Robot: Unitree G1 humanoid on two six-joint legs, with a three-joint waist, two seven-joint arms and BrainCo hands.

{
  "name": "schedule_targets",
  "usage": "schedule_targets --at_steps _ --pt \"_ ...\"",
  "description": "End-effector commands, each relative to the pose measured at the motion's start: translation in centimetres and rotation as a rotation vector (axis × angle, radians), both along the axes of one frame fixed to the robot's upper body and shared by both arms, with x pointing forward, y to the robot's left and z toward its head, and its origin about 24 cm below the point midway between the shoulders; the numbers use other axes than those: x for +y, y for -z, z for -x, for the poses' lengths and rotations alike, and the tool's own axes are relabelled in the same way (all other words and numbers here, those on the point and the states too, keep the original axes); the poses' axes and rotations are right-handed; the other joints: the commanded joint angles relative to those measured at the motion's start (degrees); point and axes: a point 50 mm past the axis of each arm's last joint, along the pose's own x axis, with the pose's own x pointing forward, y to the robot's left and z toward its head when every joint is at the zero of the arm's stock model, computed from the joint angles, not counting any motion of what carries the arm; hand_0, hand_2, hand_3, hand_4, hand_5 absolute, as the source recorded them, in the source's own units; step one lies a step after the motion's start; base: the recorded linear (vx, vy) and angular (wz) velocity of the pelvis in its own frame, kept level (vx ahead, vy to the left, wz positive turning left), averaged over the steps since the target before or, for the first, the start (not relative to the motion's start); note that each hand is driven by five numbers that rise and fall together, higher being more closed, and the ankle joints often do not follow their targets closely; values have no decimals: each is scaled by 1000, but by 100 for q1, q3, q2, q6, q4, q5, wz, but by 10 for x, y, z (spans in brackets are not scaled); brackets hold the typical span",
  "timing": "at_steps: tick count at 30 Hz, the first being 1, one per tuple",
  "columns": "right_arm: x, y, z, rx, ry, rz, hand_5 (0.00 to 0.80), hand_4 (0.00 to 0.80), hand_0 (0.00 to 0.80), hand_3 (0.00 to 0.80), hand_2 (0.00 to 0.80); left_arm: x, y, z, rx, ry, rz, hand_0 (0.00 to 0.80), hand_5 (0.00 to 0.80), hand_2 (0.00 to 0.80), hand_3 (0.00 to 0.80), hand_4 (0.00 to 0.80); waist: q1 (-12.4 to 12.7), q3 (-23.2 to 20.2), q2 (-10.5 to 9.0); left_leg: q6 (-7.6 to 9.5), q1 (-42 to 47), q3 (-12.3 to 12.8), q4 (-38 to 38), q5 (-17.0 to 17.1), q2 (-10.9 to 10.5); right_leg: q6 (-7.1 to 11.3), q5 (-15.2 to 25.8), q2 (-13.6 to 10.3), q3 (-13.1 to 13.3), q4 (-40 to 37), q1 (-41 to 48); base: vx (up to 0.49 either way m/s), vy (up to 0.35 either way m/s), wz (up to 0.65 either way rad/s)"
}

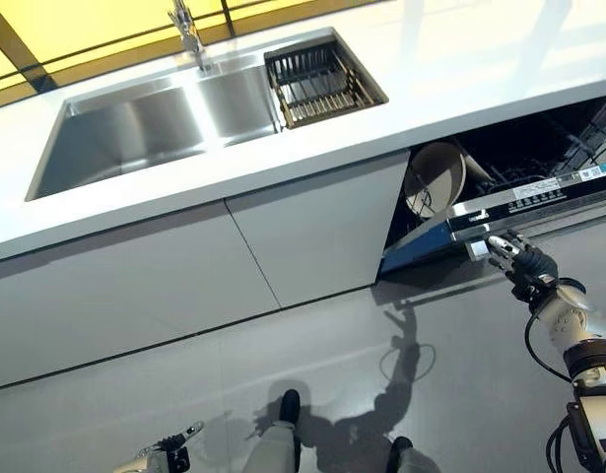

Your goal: Take plates into dishwasher

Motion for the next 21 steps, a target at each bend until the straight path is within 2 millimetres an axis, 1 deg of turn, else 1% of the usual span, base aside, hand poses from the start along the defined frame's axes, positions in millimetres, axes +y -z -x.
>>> schedule_targets --at_steps 1,2,6,7,9,11,12,15,17,19,20,21 --pt "7 -16 -8 -75 -34 37 0 0 0 0 0 21 -1 15 73 22 -84 0 0 0 0 0 -19 -591 -390 428 381 251 -115 -243 -97 -157 648 102 60 -596 238 75 -5 5" --pt "11 -7 -7 -55 -41 36 0 0 0 0 0 21 -1 14 75 28 -83 0 0 0 0 0 -34 -638 -409 417 466 257 -237 -223 -91 -136 693 123 56 -762 339 71 -5 5" --pt "14 9 -3 -28 -47 10 0 0 0 0 0 20 0 16 79 28 -85 0 0 0 0 0 -59 -741 -447 390 624 266 -438 -194 -79 -107 761 158 40 -1049 538 67 4 6" --pt "17 22 0 14 -58 6 0 0 0 0 0 18 2 17 84 26 -83 0 0 0 0 0 -67 -817 -472 366 705 250 -551 -181 -79 -83 799 172 41 -1223 654 79 10 3" --pt "20 35 3 64 -61 5 0 0 0 0 0 16 3 18 88 24 -81 0 0 0 0 0 -73 -887 -496 345 771 232 -659 -154 -74 -63 840 193 47 -1373 750 93 9 3" --pt "30 75 16 215 -83 19 0 0 0 0 0 12 7 24 99 12 -78 0 0 0 0 0 -73 -1080 -551 293 921 191 -949 -43 -52 -12 964 241 77 -1705 940 138 16 3" --pt "32 84 20 255 -94 21 0 0 0 0 0 12 8 26 101 10 -74 0 0 0 0 0 -70 -1129 -563 287 953 180 -1009 -23 -53 -5 988 252 88 -1774 980 123 21 2" --pt "45 121 38 382 -138 31 0 0 0 0 0 10 13 36 121 14 -57 0 0 0 0 0 -61 -1343 -609 261 1086 164 -1249 61 -48 8 1074 305 101 -2047 1154 115 27 4" --pt "52 139 49 437 -157 32 0 0 0 0 0 8 15 41 126 16 -53 0 0 0 0 0 -64 -1438 -625 250 1137 170 -1332 89 -40 6 1098 333 104 -2149 1236 89 30 2" --pt "64 164 67 498 -177 18 0 0 0 0 0 4 19 46 134 20 -45 0 0 0 0 0 -78 -1559 -640 248 1179 181 -1383 90 -32 -1 1101 363 105 -2240 1325 89 43 3" --pt "72 179 79 541 -198 -3 0 0 0 0 0 1 21 49 136 24 -38 0 0 0 0 0 -85 -1622 -650 253 1210 180 -1417 92 -36 -6 1103 380 105 -2292 1381 72 48 6" --pt "77 189 87 569 -210 -22 0 0 0 0 0 -2 22 51 139 26 -34 0 0 0 0 0 -87 -1659 -653 256 1227 177 -1436 94 -39 -14 1107 390 100 -2332 1415 59 48 5"
